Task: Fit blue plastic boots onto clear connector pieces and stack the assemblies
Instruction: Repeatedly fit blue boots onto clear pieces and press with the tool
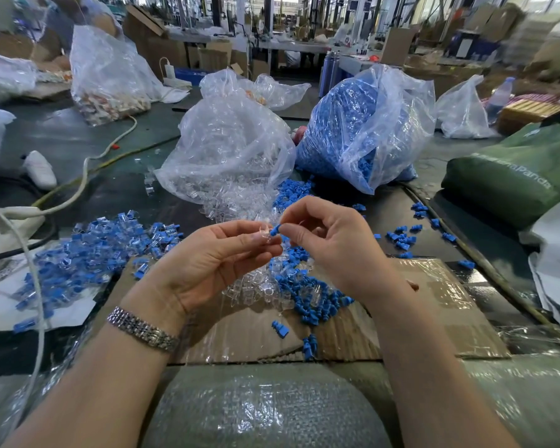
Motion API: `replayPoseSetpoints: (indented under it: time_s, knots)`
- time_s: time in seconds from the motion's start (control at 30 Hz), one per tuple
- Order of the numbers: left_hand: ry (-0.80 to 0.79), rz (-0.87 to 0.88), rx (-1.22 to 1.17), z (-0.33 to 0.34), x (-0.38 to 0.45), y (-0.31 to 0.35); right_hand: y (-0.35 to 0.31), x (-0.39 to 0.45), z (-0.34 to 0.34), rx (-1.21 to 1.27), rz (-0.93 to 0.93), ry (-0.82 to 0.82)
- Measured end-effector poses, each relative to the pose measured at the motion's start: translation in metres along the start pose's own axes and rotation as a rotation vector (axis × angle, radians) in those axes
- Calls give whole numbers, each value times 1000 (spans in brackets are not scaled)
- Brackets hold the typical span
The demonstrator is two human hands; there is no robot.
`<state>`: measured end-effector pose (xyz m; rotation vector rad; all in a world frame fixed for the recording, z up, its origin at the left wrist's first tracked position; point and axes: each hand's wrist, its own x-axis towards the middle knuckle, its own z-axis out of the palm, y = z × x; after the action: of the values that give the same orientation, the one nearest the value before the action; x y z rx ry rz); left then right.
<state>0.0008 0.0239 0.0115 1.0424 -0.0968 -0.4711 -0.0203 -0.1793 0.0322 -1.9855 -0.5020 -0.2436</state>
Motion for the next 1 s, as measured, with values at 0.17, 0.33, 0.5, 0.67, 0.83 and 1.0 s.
replayPoseSetpoints:
  time_s: [0.17,0.33,0.5,0.67,0.83,1.0]
  knots:
    - [-30,31,35,1,-2,0,1,-1,2,-107,-46,-13]
    - [4,52,98,3,-2,-1,2,-1,2,-159,-68,-34]
    - [20,61,137,4,-4,0,1,-2,2,-187,-61,-49]
    - [-2,95,121,4,-4,1,1,-2,-11,-136,82,69]
    - [28,146,110,2,-3,0,21,-5,-35,-822,670,-66]
    - [70,172,90,1,-1,1,27,-3,-31,-893,697,-175]
